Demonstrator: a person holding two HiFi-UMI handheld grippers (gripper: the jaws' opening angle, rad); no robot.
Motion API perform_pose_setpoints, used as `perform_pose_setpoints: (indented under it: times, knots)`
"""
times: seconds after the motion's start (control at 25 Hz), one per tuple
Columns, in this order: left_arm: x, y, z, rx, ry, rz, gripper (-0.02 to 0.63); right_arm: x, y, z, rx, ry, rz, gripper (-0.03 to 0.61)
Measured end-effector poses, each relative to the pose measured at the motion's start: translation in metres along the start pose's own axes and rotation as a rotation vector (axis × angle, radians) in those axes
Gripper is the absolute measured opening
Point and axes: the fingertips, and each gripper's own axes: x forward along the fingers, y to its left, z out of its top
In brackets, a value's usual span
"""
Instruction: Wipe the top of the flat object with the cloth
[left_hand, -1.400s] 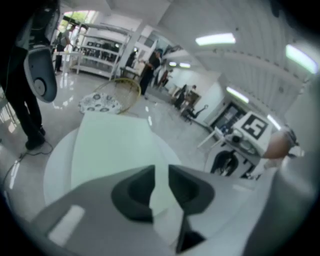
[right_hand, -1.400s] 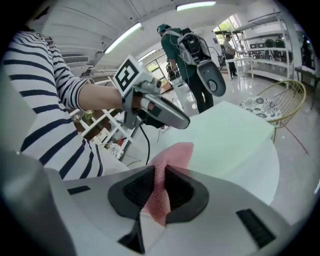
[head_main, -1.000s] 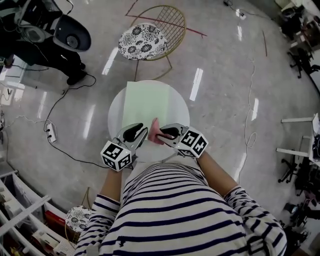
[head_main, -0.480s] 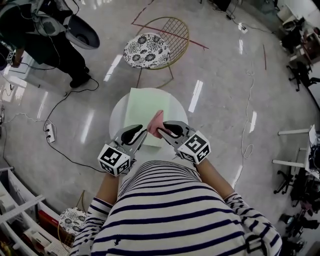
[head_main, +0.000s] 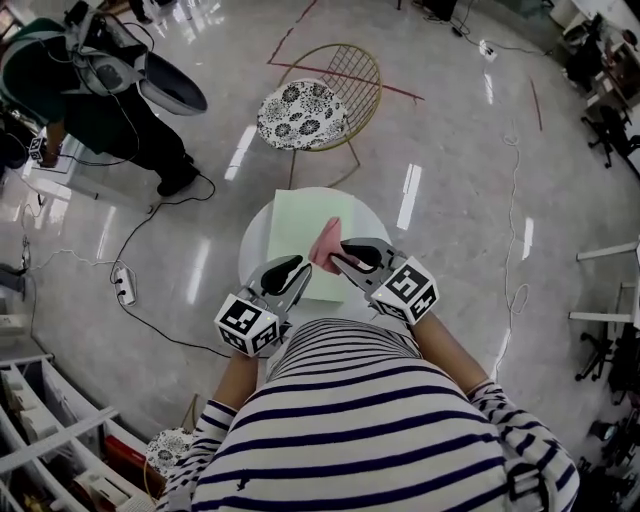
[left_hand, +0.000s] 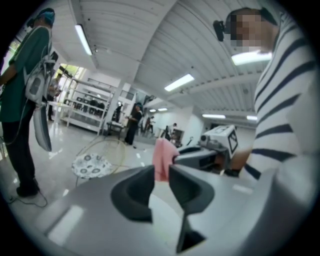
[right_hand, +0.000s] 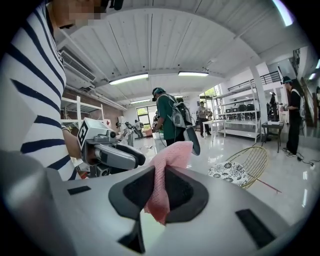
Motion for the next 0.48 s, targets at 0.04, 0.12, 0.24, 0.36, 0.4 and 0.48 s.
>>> perform_pose_setpoints:
  times: [0.04, 0.12, 0.24, 0.36, 0.4, 0.48]
  knots:
    - [0.0, -0.001, 0.001, -0.003, -0.001, -0.005, 0.091, -0.001, 0.0, 0.001, 0.0, 0.0, -0.002, 0.055]
    - [0.0, -0.003, 0.003, -0.011, -0.005, -0.019, 0.091, -0.001, -0.001, 0.002, -0.001, 0.004, -0.005, 0.055]
    - [0.003, -0.004, 0.006, -0.015, -0.009, -0.042, 0.086, 0.0, -0.003, 0.002, -0.002, 0.008, -0.008, 0.055]
    - [0.007, -0.009, 0.006, -0.015, -0.009, -0.065, 0.084, -0.003, -0.003, 0.0, -0.009, 0.012, -0.007, 0.055]
    - [0.008, -0.011, 0.006, -0.015, -0.009, -0.072, 0.084, -0.004, -0.003, -0.001, -0.01, 0.013, -0.008, 0.055]
    - [0.009, -0.015, 0.005, -0.014, -0.01, -0.085, 0.084, -0.006, -0.002, -0.002, -0.012, 0.015, -0.009, 0.055]
